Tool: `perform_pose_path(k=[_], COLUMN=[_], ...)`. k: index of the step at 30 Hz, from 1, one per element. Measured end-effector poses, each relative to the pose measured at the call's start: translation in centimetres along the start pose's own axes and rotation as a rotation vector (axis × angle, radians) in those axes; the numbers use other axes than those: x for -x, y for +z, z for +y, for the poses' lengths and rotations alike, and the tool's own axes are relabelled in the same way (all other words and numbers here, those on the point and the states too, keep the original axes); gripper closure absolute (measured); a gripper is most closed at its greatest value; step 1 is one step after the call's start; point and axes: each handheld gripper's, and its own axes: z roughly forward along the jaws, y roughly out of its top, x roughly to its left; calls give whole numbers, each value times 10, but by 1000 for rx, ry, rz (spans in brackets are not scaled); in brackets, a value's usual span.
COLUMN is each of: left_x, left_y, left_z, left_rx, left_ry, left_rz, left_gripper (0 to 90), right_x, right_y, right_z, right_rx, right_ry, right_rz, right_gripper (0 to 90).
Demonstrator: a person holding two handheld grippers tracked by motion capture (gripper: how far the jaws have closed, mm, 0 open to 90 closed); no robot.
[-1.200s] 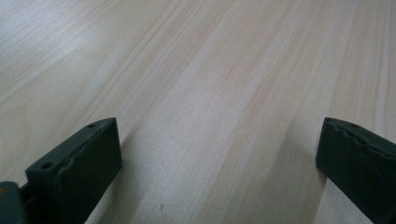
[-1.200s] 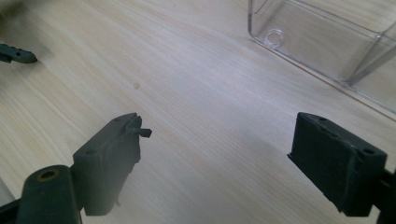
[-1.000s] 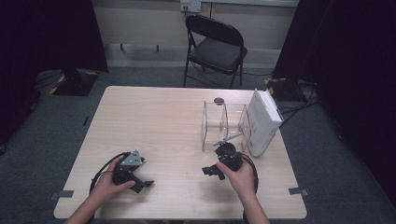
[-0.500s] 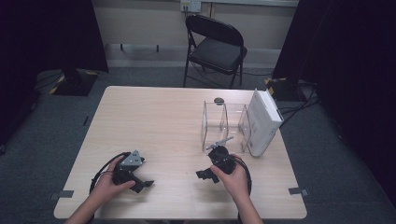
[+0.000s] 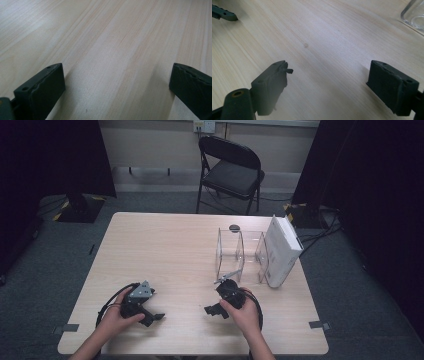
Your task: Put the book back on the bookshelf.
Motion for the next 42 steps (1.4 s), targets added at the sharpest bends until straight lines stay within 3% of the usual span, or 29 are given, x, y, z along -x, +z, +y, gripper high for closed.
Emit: perform_pose_path(k=[6, 15, 28, 34, 42], left_x=[0, 0, 0, 0, 0], left_y=[0, 0, 0, 0, 0], left_z=[0, 0, 0, 0, 0], left_rx=[0, 0, 0, 0, 0], left_ry=[0, 0, 1, 0, 0], left_rz=[0, 1, 1, 1, 1], left_gripper=[0, 0, 0, 0, 0], right_x=[-2, -9, -20, -23, -23], right_y=[7, 17, 26, 28, 30], right_z=[1, 2, -3, -8, -13], right_rx=[5, 11, 58, 86, 144], right_ry=[-11, -78, -219, -247, -241], right_rz=[9, -7, -76, -104, -108], right_gripper=[148, 146, 116, 105, 102])
